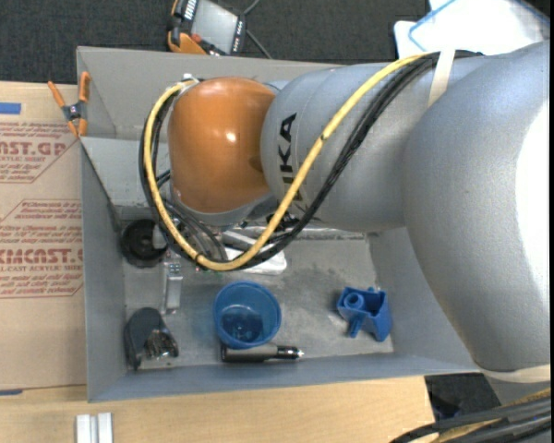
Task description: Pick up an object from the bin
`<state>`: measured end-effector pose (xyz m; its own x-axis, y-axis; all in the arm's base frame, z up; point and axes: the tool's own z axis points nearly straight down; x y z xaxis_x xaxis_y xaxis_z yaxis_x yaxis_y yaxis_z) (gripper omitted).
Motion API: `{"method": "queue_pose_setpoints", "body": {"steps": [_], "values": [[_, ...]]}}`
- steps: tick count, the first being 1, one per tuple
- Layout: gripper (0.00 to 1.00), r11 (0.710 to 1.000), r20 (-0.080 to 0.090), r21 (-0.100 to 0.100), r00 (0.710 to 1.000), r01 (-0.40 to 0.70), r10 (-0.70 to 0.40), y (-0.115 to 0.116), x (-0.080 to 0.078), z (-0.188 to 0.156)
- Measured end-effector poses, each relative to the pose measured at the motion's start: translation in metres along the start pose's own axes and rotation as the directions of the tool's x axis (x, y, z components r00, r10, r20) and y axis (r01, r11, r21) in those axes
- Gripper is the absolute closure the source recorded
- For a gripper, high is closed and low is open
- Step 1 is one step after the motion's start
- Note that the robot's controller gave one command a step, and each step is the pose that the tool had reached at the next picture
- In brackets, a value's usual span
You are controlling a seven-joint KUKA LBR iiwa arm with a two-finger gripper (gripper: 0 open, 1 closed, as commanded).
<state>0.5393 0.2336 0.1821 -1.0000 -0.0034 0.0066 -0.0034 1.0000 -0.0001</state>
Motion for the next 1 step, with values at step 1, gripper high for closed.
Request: {"method": "queue_pose_setpoints", "body": {"steps": [1], "values": [[0.00,1.000,0.007,-0.002,1.000,-0.002,0.003,-0.0012,-0.0023,-0.0045]]}}
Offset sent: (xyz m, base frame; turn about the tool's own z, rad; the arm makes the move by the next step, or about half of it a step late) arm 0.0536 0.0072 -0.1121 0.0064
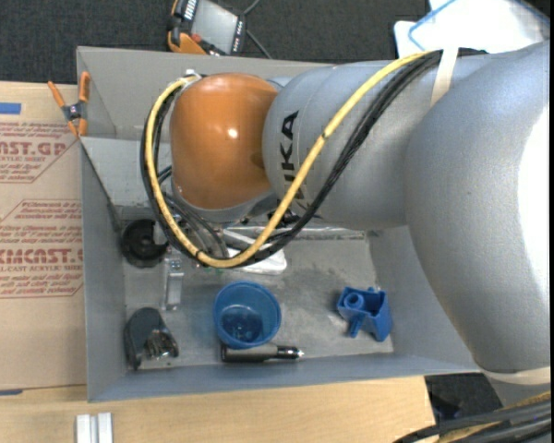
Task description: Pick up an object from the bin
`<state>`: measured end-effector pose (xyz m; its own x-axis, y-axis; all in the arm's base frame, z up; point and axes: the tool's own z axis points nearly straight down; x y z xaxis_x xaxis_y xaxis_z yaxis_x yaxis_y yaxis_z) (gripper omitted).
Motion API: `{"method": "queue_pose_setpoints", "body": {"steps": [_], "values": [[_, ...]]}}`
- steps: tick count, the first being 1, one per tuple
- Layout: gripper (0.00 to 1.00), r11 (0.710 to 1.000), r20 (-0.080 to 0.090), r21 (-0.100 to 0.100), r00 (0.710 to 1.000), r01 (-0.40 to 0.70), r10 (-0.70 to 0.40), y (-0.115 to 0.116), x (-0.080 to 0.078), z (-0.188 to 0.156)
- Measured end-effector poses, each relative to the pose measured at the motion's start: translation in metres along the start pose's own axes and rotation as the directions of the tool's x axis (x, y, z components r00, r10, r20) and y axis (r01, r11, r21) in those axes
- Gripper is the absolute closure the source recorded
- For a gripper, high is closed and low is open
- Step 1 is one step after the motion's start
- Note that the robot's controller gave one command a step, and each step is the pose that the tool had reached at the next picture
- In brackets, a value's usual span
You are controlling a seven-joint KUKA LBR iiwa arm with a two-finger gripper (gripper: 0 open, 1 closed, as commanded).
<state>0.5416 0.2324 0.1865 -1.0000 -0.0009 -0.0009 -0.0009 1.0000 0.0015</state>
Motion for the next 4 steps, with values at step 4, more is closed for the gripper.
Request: {"method": "queue_pose_setpoints", "body": {"steps": [4], "values": [[0.00,0.955,0.018,-0.015,0.955,-0.297,0.297,0.005,-0.053,0.113]]}}
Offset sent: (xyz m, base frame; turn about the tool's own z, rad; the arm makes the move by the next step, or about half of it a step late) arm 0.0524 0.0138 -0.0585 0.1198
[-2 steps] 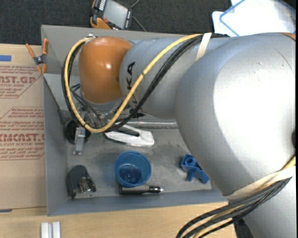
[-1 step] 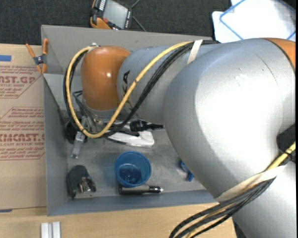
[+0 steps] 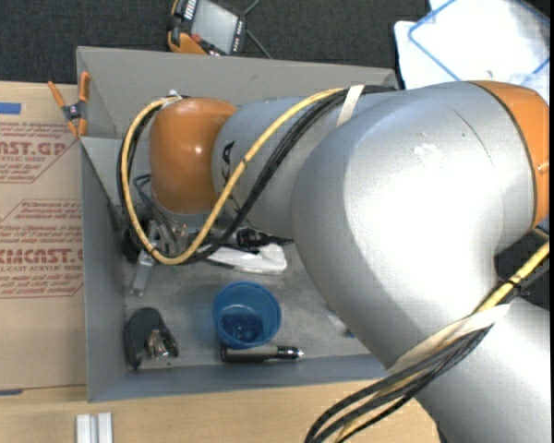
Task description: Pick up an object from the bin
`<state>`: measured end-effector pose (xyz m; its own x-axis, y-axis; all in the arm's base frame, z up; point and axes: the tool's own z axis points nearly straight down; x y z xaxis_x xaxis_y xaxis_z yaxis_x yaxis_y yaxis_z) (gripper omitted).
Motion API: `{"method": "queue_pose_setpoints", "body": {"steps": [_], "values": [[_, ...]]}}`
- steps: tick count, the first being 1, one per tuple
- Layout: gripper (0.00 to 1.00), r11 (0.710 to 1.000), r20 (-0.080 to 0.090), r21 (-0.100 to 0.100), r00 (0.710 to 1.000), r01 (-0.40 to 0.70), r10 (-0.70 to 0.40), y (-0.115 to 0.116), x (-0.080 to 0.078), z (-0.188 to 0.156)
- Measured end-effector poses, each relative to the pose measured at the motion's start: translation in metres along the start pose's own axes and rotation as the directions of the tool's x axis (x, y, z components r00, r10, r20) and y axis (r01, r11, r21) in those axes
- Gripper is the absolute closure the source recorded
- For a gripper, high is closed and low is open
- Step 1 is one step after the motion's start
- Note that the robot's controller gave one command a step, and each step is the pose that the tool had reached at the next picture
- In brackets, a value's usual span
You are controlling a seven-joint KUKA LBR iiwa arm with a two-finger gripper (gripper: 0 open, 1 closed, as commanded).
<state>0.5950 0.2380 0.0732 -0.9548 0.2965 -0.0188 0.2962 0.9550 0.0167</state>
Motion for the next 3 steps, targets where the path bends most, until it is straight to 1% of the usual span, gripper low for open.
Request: {"method": "queue_pose_setpoints", "body": {"steps": [1,2,3], "values": [[1.00,0.983,0.000,-0.005,0.983,-0.186,0.186,-0.001,0.004,-0.003],[1.00,0.983,0.001,-0.004,0.983,-0.185,0.185,-0.001,0.004,-0.003],[1.00,0.983,-0.007,0.004,0.983,-0.186,0.186,-0.003,0.006,-0.018]]}}
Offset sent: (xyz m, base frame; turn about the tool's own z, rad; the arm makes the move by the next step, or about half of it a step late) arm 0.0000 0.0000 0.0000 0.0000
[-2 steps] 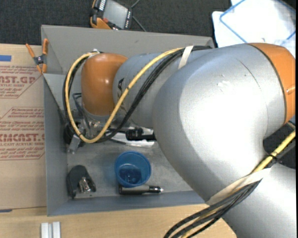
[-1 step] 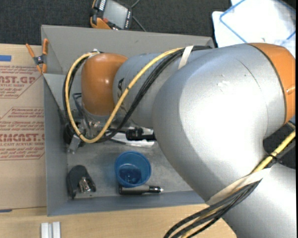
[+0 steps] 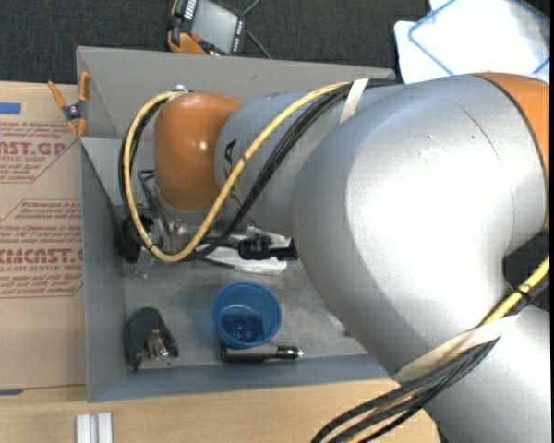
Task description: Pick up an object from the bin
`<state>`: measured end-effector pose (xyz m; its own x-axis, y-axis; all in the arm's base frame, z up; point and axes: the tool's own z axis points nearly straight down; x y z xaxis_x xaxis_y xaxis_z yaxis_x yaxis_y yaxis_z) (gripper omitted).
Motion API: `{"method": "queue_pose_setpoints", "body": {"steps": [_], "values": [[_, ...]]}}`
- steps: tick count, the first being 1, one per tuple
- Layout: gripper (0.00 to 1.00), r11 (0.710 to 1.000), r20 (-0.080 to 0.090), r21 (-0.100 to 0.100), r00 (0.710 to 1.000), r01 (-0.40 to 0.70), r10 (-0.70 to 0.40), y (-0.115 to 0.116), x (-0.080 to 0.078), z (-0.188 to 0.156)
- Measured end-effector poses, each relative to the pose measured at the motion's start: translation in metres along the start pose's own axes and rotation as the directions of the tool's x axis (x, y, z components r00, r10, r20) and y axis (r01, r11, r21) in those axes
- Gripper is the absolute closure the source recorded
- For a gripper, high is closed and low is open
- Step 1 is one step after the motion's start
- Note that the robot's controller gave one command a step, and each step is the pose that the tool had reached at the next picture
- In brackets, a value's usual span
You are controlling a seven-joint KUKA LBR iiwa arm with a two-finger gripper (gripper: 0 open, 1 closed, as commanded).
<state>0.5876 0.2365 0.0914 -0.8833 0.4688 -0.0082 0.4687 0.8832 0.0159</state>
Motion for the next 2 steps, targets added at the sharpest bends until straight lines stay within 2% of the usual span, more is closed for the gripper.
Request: {"method": "queue_pose_setpoints", "body": {"steps": [2], "values": [[1.00,1.000,0.004,-0.005,1.000,0.002,-0.002,0.003,-0.001,-0.081]]}}
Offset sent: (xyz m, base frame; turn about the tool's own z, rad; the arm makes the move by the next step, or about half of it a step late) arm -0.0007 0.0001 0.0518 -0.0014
